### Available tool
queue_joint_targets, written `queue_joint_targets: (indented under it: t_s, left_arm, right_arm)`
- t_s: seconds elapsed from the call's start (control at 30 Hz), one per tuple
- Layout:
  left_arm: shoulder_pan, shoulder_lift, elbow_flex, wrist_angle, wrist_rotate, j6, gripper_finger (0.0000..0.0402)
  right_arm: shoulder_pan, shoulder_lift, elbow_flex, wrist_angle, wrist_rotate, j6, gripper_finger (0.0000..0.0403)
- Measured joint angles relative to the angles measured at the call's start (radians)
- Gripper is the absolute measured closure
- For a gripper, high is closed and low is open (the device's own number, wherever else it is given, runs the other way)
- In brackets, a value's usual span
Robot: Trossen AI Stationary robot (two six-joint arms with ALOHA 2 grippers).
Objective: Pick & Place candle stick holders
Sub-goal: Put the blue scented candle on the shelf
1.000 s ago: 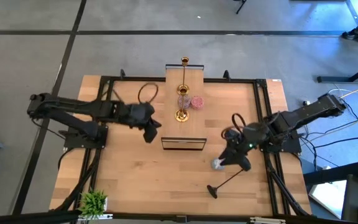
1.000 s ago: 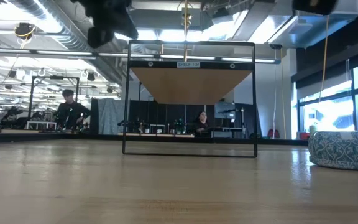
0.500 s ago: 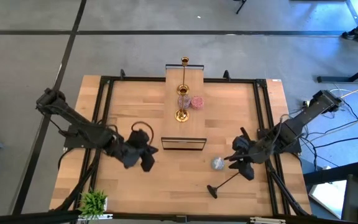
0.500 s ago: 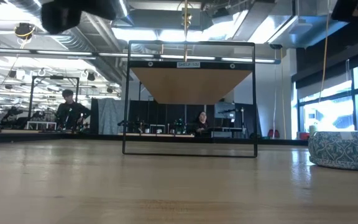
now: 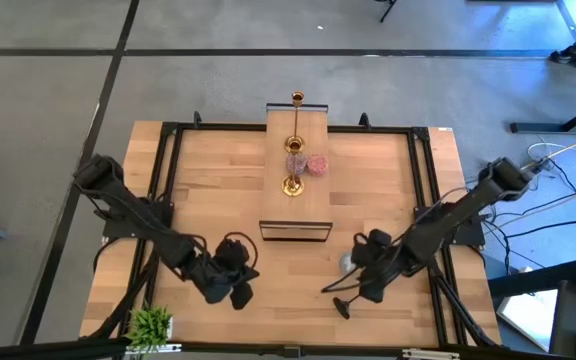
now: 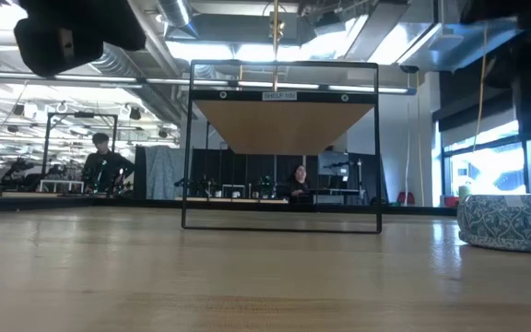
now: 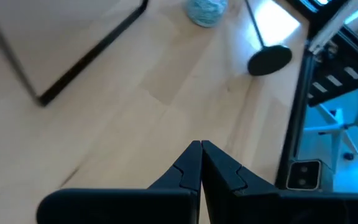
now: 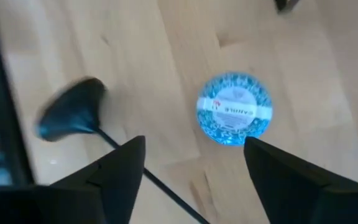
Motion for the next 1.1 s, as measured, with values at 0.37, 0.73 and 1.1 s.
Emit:
queue_joint_targets:
  t_s: [0.37, 0.73, 1.1]
  left_arm:
    - [-0.065, 0.107, 0.000, 0.119, -0.076, 0.057, 0.0399]
    - [-0.066, 0.123, -0.002, 0.124, -0.088, 0.071, 0.0399]
    - [-0.066, 0.123, -0.002, 0.123, -0.122, 0.101, 0.0400]
  right_arm:
    - [-0.030, 0.116, 0.015, -0.002, 0.000, 0.151, 0.0094]
    - [-0.155, 0.123, 0.029, -0.058, -0.067, 0.172, 0.0064]
    - [-0.210, 0.153, 0.030, -0.037, -0.175, 0.326, 0.0047]
